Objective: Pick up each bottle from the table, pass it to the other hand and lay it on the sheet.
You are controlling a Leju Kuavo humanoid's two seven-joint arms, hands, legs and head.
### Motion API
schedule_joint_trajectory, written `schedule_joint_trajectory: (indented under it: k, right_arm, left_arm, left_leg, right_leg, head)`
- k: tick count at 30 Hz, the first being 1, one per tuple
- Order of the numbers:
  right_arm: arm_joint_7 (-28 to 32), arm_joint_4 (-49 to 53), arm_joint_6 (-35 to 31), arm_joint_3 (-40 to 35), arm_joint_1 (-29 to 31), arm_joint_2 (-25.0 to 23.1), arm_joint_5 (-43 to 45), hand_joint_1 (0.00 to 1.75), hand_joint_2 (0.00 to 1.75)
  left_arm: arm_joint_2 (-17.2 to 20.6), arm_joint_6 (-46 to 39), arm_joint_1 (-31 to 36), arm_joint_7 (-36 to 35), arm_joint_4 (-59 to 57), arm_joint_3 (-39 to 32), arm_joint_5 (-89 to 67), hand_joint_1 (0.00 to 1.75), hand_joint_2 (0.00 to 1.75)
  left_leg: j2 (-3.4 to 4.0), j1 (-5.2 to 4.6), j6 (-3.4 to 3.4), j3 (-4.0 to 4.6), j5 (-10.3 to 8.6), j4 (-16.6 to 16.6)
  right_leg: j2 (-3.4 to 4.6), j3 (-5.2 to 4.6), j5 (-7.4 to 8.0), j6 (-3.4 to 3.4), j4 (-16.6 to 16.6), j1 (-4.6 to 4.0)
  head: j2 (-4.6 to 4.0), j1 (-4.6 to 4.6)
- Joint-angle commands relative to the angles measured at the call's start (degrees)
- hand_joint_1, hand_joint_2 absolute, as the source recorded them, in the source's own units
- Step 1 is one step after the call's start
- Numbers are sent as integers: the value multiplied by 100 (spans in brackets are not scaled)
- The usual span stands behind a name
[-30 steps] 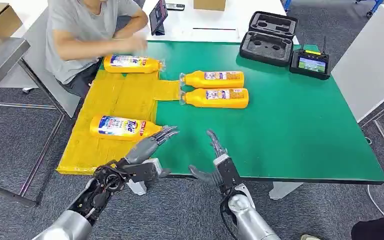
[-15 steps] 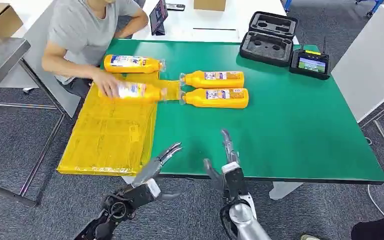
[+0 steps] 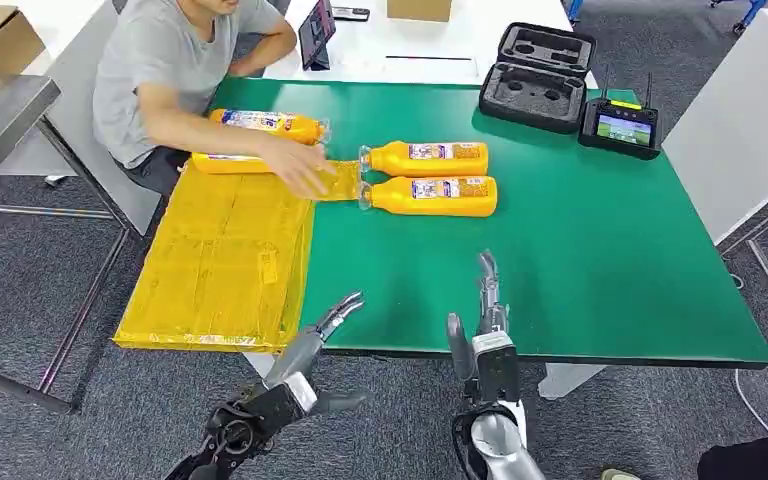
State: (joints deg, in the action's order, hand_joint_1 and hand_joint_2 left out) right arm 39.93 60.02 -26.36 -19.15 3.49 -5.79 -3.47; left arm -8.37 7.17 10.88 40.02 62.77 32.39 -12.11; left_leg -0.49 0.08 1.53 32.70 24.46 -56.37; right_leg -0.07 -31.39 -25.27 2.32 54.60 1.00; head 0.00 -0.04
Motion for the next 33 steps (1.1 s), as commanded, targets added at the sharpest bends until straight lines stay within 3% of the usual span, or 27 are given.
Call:
schedule_joint_trajectory:
  k: [1,5,6,7,13,14,16,23,25,28,31,33]
  right_arm:
    - [7,-83,110,96,115,36,57,0,175]
    - [7,31,-132,-26,55,47,-99,0,175]
    - [7,85,-1027,-333,102,172,-650,0,175]
    - [7,76,-1364,-309,114,175,-1198,0,175]
    - [7,76,-1364,-309,114,175,-1198,0,175]
    - [7,194,-1364,-2,66,93,-1671,0,175]
    - [7,190,-1364,-180,105,94,-1343,0,175]
    - [7,355,-1364,464,65,23,-2213,0,175]
    - [7,263,-1364,696,62,-40,-2692,0,175]
    - [7,213,-1364,1189,-7,-241,-4391,0,175]
    - [7,5,-1364,1489,102,-326,-5160,0,175]
    - [-147,-833,-1364,1694,596,-212,-5409,0,175]
  left_arm:
    - [174,-132,51,-2,-113,108,-139,0,175]
    - [252,-115,-80,-2,1,77,-200,0,175]
    - [262,-108,-83,-2,19,102,-189,0,175]
    - [262,-91,-60,-2,8,131,-172,0,175]
    - [262,-91,-60,-2,8,131,-172,0,175]
    - [234,-83,-21,-2,-24,143,-170,0,175]
    - [218,-84,16,-2,-60,149,-138,0,175]
    - [197,-81,132,-2,-102,210,9,0,175]
    - [169,-54,162,-2,-135,210,-13,0,175]
    - [134,-5,191,-2,-163,230,-61,0,175]
    - [165,2,177,-2,-134,275,-85,0,175]
    - [195,19,167,-2,-48,284,-9,0,175]
  left_leg:
    - [8,3,-8,-9,3,-2]
    - [9,3,-6,-7,3,0]
    - [16,5,-10,-12,8,-5]
    - [17,4,-8,-11,7,-2]
    - [14,4,-7,-11,8,-3]
    - [9,2,-6,-9,4,-1]
    - [4,4,-8,-4,4,-6]
    - [1,2,-6,-2,1,-3]
    - [-2,4,-6,-3,2,-4]
    - [-4,3,-6,-4,2,-3]
    - [-1,3,-6,-6,1,0]
    - [0,1,-5,-7,-1,2]
  right_leg:
    - [5,8,-1,-11,2,-5]
    - [6,5,0,-8,0,-5]
    - [12,8,-4,-13,4,-7]
    - [13,7,-3,-12,2,-6]
    - [10,10,-4,-10,2,-6]
    - [6,8,-2,-9,1,-3]
    - [1,5,-3,-11,6,-5]
    - [-2,1,-2,-9,4,-3]
    - [-5,5,-3,-9,3,-5]
    - [-7,6,-4,-9,2,-4]
    - [-3,6,-2,-8,0,-4]
    - [-2,6,0,-6,-1,-2]
  head:
    - [0,2]
    - [0,0]
    - [0,0]
    - [0,0]
    - [0,0]
    - [0,0]
    - [0,0]
    - [0,0]
    - [0,0]
    - [0,0]
    - [0,0]
    - [0,0]
